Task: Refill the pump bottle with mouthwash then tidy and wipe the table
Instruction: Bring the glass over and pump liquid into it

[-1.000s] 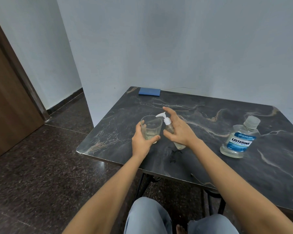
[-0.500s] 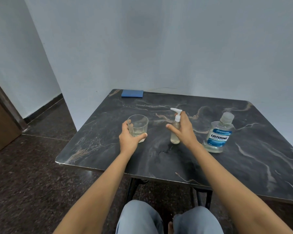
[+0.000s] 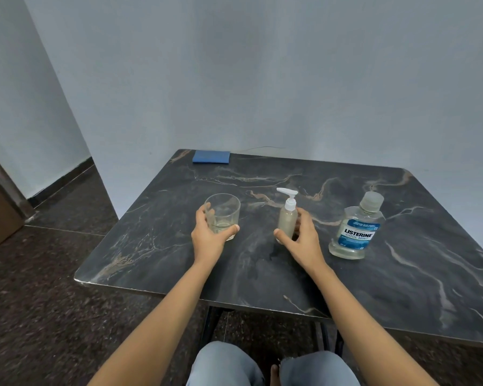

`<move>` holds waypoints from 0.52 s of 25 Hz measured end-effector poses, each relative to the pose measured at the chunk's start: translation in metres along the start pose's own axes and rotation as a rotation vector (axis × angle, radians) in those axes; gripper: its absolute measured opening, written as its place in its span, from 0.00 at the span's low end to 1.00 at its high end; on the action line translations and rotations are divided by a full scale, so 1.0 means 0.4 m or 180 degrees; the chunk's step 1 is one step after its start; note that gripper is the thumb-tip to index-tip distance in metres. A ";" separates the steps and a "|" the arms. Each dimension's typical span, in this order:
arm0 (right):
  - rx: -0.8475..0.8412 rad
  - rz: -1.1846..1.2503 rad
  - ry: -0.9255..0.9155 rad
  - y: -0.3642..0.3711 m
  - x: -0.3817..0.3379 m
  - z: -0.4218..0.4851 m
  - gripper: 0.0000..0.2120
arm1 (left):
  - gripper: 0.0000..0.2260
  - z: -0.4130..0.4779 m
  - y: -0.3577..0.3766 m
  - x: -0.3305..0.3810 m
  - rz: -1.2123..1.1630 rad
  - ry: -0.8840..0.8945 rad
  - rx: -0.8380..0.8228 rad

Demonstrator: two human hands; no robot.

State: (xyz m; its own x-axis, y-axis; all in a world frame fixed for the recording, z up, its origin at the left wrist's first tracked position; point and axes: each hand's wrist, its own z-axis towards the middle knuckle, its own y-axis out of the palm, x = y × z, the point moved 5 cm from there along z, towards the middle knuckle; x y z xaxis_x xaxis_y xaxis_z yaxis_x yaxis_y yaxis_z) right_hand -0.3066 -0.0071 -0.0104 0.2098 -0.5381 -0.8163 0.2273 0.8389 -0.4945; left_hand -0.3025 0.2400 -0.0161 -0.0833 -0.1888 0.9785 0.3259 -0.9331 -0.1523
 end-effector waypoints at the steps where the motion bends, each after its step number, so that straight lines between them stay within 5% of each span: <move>1: 0.0002 -0.0065 -0.0060 0.000 -0.002 0.004 0.22 | 0.40 0.002 0.001 0.001 -0.0003 0.0007 0.0019; 7: 0.0460 0.0068 0.0105 0.029 -0.011 0.166 0.20 | 0.39 0.126 0.072 0.048 -0.0042 0.0065 0.0143; 13: 0.1026 0.0303 0.0857 0.057 0.044 0.450 0.22 | 0.40 0.417 0.256 0.103 0.0107 0.0197 -0.0052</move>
State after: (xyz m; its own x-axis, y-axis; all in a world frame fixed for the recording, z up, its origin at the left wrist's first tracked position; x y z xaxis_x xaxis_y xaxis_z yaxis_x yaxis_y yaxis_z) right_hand -0.1266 -0.0119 0.0177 -0.0018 -0.3832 -0.9236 0.5134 0.7922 -0.3297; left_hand -0.1157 0.1878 0.0317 -0.1309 -0.2381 0.9624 0.3141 -0.9307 -0.1876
